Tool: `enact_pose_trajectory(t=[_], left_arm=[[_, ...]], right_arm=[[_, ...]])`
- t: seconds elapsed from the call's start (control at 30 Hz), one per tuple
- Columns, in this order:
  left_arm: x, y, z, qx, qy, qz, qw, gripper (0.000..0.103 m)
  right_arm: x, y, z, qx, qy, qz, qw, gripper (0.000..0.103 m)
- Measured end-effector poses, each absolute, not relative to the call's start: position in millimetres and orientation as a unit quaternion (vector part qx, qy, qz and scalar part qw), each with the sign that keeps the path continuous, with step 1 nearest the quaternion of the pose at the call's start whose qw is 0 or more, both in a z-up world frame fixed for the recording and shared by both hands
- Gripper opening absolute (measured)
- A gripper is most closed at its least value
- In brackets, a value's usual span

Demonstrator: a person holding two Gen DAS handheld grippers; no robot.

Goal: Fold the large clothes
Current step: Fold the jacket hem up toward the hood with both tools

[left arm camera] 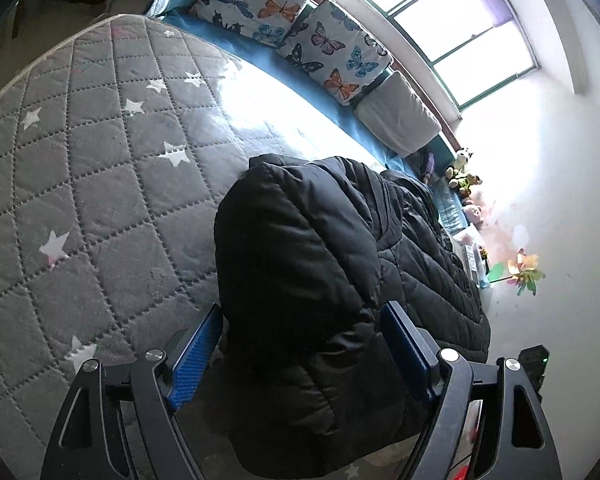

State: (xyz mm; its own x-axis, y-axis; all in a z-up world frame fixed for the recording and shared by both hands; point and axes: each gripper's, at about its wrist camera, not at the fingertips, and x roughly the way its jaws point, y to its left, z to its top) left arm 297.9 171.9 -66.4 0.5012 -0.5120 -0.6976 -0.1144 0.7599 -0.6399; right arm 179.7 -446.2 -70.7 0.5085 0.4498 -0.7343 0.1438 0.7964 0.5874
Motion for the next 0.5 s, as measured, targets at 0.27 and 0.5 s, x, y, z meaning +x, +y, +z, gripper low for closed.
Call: enact_pose_trajectory(t=[0.27, 0.5], left_arm=[[308, 176, -77, -0.345, 0.483, -0.132, 0.794, 0.087], [315, 181, -90, -0.368, 0.482, -0.138, 0.783, 0.089]], right_arm=[[191, -440, -94, 0.321, 0.509, 0.105, 0.792, 0.103], [188, -441, -96, 0.331, 0.515, 0.112, 0.783, 0.103]])
